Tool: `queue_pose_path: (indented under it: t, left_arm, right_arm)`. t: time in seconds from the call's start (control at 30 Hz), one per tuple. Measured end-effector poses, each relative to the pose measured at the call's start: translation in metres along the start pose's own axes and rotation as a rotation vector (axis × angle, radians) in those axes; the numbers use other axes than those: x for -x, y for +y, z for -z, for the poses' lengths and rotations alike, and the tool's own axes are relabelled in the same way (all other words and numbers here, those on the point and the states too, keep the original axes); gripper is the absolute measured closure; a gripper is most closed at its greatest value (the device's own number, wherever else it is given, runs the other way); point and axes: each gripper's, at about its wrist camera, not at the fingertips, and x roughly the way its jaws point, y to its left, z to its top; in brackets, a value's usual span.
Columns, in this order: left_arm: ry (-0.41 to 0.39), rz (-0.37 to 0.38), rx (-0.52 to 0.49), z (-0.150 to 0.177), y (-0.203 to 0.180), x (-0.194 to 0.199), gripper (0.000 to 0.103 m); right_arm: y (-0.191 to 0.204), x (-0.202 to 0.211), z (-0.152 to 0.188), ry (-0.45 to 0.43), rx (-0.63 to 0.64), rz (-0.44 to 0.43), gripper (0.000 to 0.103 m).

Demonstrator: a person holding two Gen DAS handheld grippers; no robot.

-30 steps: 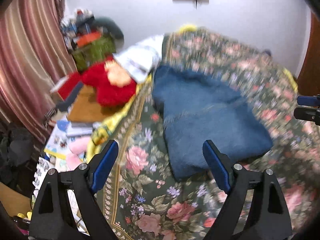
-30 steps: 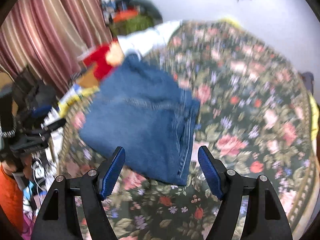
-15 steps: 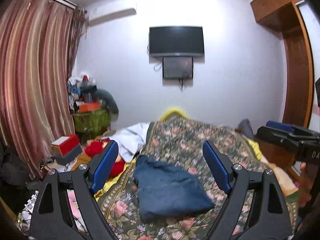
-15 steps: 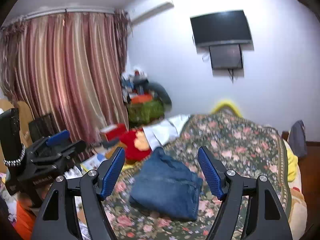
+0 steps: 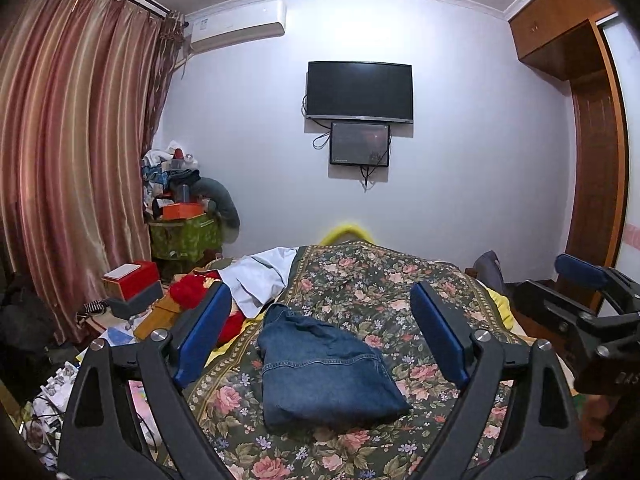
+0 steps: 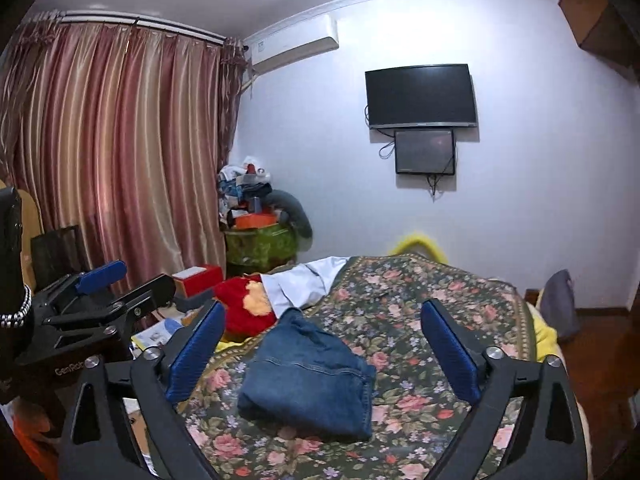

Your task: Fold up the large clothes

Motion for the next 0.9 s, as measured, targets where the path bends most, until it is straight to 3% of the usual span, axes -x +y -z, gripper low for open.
queue_pose_path:
  t: [0.3,0.9]
  left_arm:
    - [-0.023,-0.006,0.015,0.001,0.000,0.007,0.005]
    - [-0.031,-0.002,0.010,0.001,-0.008,0.009,0.003]
  right_arm:
    - [-0.009,0.000,0.000,0.011,-0.043,0.005,0.000]
    - [-0.014,-0.003,0.001,0.019,-0.068,-0.008,0.000]
